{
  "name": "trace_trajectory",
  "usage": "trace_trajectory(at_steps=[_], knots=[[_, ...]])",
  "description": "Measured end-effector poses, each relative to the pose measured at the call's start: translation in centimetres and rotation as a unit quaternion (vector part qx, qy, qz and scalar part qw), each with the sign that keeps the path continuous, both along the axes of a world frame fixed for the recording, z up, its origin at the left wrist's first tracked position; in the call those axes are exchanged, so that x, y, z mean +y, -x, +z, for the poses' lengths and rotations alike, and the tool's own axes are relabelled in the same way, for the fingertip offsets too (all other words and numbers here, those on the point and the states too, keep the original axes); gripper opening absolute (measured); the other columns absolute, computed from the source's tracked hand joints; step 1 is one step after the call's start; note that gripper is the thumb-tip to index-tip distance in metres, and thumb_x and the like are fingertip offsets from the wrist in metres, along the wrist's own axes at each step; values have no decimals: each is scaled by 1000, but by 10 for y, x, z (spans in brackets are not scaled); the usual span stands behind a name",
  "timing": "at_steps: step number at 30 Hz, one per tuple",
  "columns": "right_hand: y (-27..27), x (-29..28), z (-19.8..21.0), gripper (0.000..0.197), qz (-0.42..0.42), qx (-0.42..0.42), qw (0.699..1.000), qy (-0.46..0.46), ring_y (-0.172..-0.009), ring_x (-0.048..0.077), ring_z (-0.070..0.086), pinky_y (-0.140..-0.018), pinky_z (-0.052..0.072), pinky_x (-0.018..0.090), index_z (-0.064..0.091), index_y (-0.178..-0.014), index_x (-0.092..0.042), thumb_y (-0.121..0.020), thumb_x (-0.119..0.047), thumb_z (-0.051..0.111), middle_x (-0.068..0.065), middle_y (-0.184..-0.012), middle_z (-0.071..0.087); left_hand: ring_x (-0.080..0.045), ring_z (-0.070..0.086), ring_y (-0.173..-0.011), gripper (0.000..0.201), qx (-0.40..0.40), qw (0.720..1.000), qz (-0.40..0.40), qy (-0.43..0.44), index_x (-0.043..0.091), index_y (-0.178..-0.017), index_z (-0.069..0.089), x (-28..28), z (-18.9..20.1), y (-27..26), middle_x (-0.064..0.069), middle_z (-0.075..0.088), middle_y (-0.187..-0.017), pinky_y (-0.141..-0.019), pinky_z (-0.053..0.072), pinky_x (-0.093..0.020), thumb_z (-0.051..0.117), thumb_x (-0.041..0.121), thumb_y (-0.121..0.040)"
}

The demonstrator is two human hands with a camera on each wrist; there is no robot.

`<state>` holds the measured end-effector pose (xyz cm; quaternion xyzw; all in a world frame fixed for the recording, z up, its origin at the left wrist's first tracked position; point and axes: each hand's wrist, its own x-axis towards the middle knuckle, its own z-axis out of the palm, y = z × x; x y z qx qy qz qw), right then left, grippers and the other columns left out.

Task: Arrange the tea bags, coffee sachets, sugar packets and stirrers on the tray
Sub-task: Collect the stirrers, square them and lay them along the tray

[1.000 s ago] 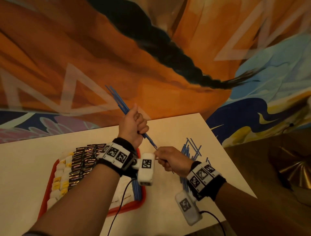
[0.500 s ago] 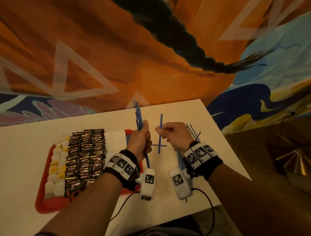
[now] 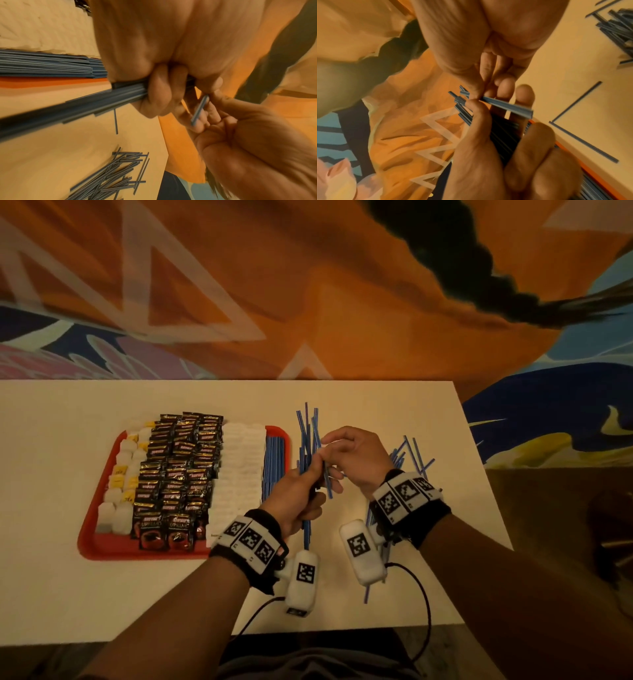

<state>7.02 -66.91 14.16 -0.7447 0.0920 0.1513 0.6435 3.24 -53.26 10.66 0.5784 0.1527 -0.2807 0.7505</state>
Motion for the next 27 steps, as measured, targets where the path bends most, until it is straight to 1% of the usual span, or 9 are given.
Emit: trace_trajectory(at_steps=[2,5,9,13,16,19,21,24,27], knots=[[-3,-2,-3,12,23,0,1000,15,-55,27,57,-62,50,37,67,-86,-13,-80,-5,74,3,-63,67,-11,17,-46,49,-4,1000,-3,17,15,-75,57,-3,2,0,-8,42,-63,-45,11,-28,46,58,-97],[-18,-8,3,19,33,-21,998,59,-81,19,71,-77,55,36,65,-98,-22,-83,-26,76,-5,-88,73,-11,12,-49,48,9,999,-18,33,21,-64,37,-7,5,0,1,22,-60,-39,14,-22,49,62,-86],[-51,-4,31,41,68,-82,988,111,-97,14,66,-88,54,41,57,-119,-27,-91,-57,54,-9,-114,64,-11,17,-46,53,27,998,-62,13,22,-58,34,-13,3,1,2,26,-55,-38,15,-21,45,60,-94],[-55,15,32,38,207,-103,950,207,-78,24,70,-77,57,46,71,-84,-16,-98,-44,50,5,-82,73,-14,48,-40,56,27,996,-84,-16,15,-58,42,-20,9,0,-6,41,-53,-37,17,-19,43,52,-101],[-49,18,18,36,216,-109,940,241,-66,22,69,-74,58,42,71,-74,-10,-97,-34,55,9,-70,71,-11,37,-36,55,29,998,-59,-11,18,-55,37,-19,5,-2,0,30,-49,-40,14,-22,47,47,-100],[-44,20,8,44,255,-124,920,272,-74,24,67,-77,56,40,70,-79,-5,-97,-40,51,11,-76,72,-10,19,-38,51,58,998,-35,-1,19,-57,34,-14,-5,-2,1,24,-50,-40,14,-20,51,36,-102],[-45,23,1,38,262,-114,928,239,-85,19,65,-81,51,32,69,-91,-13,-99,-43,48,2,-90,72,-11,17,-40,52,75,997,-17,-12,21,-57,32,-11,-11,-3,1,21,-52,-40,14,-21,53,39,-101],[-55,21,-16,23,146,-103,964,194,-89,10,60,-82,46,23,66,-102,-20,-98,-38,52,-4,-99,68,-12,17,-43,54,113,991,52,-47,23,-58,30,-1,-23,-5,3,21,-52,-39,15,-20,55,46,-100],[-69,13,-60,16,163,-41,940,297,-94,18,62,-82,44,20,67,-102,-16,-93,-28,60,3,-108,69,-11,20,-41,49,151,979,112,-74,22,-63,32,15,-37,-4,5,24,-51,-38,16,-19,53,47,-100]])
